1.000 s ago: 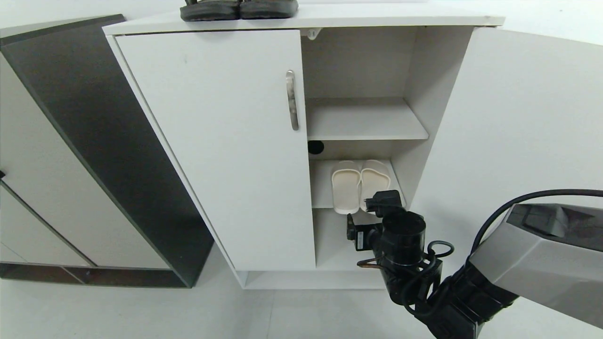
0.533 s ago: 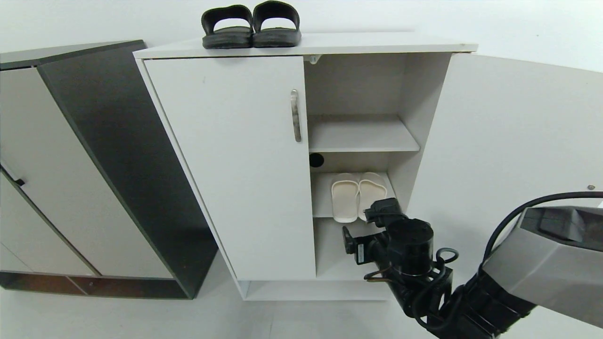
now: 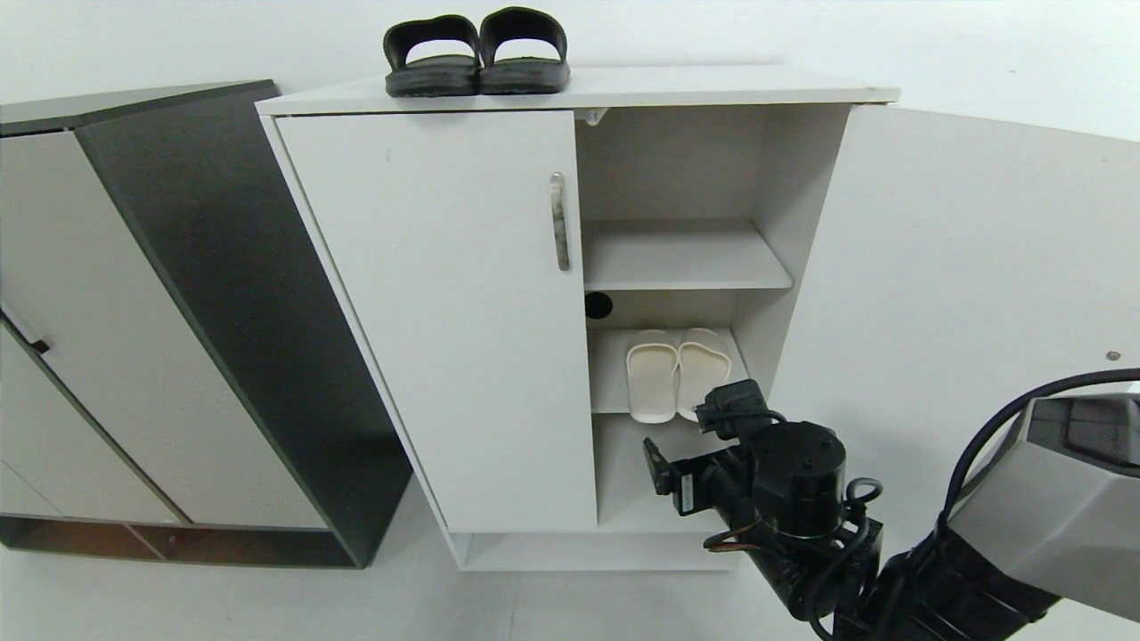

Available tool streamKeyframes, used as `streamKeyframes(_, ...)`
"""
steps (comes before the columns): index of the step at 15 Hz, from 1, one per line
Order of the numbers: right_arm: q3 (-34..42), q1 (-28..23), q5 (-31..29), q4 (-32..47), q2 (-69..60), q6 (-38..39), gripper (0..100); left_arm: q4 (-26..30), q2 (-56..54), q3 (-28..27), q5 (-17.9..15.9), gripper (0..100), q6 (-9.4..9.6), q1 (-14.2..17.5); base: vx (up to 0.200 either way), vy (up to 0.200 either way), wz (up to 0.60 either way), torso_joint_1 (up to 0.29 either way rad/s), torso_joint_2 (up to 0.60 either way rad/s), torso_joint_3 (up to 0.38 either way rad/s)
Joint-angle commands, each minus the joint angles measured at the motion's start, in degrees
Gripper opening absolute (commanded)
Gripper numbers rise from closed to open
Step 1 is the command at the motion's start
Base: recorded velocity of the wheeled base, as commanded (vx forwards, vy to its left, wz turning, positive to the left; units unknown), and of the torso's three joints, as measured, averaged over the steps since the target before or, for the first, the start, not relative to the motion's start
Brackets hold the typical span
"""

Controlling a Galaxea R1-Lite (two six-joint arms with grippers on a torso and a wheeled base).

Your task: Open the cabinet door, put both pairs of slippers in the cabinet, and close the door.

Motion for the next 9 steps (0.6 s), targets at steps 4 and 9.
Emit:
streamKeyframes(4,-0.7,-0.1,-0.1,-0.1,0.4,0.1,100,0.1,0.1,0.0,0.0,0,-0.01,0.0,0.000,0.000,0.00,0.000,0.00,0.000)
streamKeyframes(9,-1.1,-0.3,0.0,-0.1,0.5,0.1,100,0.1,0.1,0.0,0.0,0,-0.01,0.0,0.000,0.160,0.00,0.003,0.00,0.004)
